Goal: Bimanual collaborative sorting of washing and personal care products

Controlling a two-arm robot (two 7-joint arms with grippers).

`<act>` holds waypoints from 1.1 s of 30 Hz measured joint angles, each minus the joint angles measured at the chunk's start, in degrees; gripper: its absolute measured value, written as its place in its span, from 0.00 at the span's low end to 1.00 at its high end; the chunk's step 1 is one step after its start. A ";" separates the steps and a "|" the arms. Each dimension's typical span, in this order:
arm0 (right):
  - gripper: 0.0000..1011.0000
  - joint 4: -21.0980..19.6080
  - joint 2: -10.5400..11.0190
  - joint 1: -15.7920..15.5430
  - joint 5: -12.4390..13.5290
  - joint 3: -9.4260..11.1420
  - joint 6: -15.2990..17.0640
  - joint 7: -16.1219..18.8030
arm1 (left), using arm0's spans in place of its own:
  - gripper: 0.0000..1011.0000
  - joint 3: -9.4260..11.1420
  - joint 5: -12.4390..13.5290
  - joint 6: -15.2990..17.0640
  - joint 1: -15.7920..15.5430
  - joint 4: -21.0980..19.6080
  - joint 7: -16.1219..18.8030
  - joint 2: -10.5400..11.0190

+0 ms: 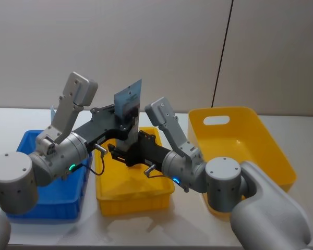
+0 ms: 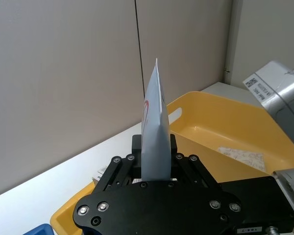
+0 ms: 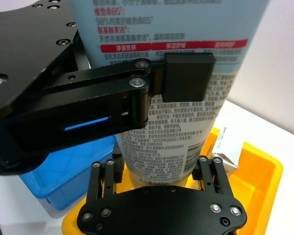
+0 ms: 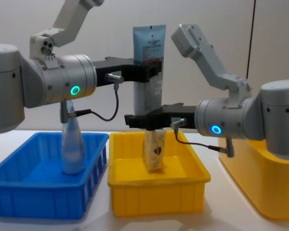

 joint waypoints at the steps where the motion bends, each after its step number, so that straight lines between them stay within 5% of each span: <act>1: 0.74 0.30 -0.10 0.17 0.00 -0.08 -0.05 0.01 | 0.24 0.00 0.00 0.00 0.00 0.00 0.00 0.00; 8: 0.63 1.78 -0.50 1.01 0.03 -0.57 -0.30 0.06 | 0.26 -0.01 0.00 0.00 0.00 0.00 0.01 0.00; 33: 0.63 -2.34 0.75 -0.81 2.25 0.34 1.07 -2.53 | 0.99 0.01 0.00 0.00 0.00 0.00 -0.01 0.00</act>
